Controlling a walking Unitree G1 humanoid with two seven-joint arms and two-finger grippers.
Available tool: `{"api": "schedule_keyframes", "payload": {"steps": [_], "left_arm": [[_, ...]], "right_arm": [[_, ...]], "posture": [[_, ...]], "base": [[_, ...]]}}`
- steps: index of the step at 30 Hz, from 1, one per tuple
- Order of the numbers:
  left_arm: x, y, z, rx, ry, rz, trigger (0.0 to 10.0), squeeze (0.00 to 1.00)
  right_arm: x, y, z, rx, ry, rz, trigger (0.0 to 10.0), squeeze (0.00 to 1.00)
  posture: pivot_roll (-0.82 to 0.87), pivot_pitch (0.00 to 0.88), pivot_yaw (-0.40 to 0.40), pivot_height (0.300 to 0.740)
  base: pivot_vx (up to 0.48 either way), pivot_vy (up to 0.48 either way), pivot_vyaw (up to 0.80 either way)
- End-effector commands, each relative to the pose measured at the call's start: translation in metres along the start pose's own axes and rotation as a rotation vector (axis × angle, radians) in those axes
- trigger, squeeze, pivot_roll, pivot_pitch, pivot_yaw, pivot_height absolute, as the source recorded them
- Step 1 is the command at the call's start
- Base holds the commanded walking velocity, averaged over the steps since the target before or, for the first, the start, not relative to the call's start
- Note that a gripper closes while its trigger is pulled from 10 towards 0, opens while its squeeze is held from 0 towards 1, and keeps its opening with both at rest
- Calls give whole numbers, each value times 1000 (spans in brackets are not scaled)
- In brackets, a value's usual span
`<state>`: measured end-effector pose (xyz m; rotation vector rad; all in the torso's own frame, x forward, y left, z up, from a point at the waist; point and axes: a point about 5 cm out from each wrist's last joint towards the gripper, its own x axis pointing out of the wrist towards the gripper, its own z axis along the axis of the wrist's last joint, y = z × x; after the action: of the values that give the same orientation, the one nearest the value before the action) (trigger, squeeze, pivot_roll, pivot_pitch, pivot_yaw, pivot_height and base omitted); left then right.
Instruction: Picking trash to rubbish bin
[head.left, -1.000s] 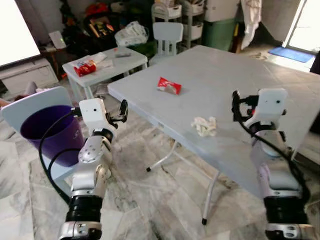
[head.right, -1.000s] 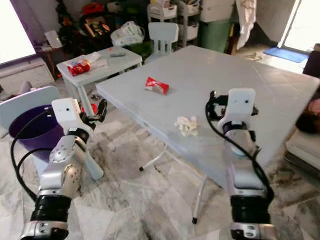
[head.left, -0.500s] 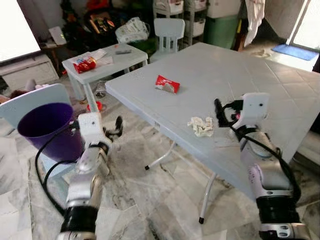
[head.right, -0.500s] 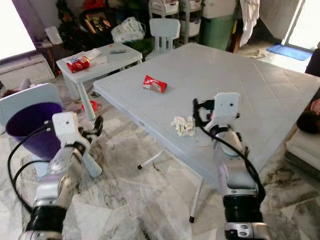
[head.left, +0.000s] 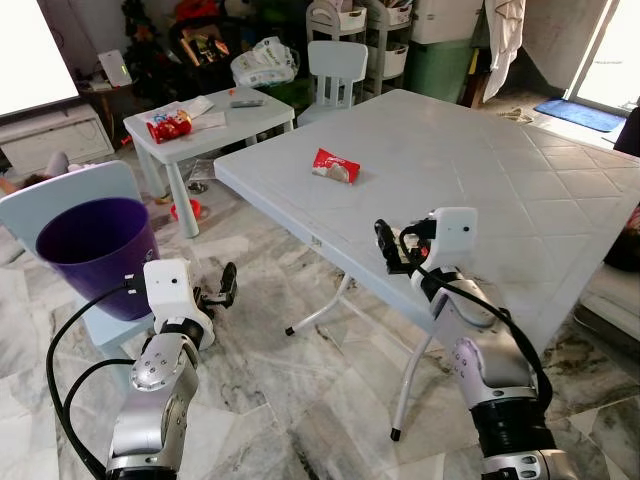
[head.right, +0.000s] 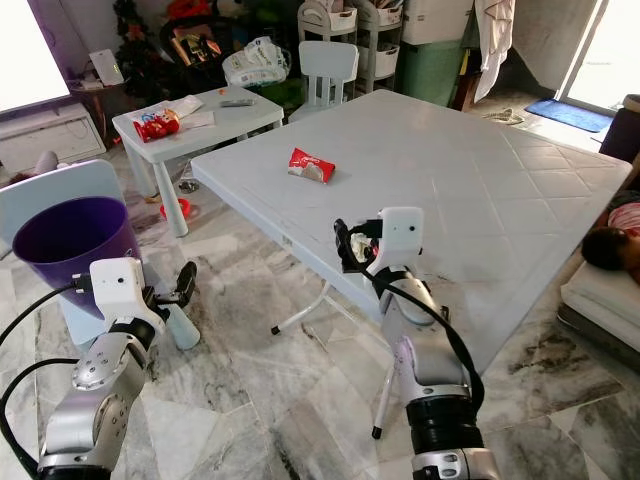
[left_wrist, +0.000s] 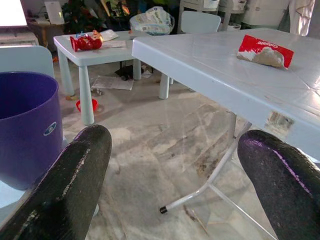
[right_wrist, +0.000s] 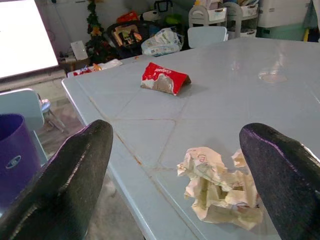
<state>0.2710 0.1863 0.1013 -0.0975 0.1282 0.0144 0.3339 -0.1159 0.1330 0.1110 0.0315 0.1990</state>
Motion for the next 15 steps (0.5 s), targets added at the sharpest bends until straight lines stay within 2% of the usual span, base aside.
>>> {"api": "schedule_keyframes", "payload": {"steps": [1, 6, 15], "left_arm": [[-5, -1, 8, -8, -26, -19, 10000, 0], [-7, 1, 10, -19, -26, 20, 10000, 0], [1, 5, 16, -53, -5, 43, 10000, 0]], "right_arm": [[4, 6, 6, -35, -36, 13, 10000, 0], [4, 3, 6, -42, -46, 10, 10000, 0], [6, -8, 9, -64, -71, -38, 10000, 0]], "posture": [[120, 33, 8, 740], [120, 33, 8, 740], [110, 32, 20, 740]], "base": [[0, 0, 0], [0, 0, 0], [0, 0, 0]]}}
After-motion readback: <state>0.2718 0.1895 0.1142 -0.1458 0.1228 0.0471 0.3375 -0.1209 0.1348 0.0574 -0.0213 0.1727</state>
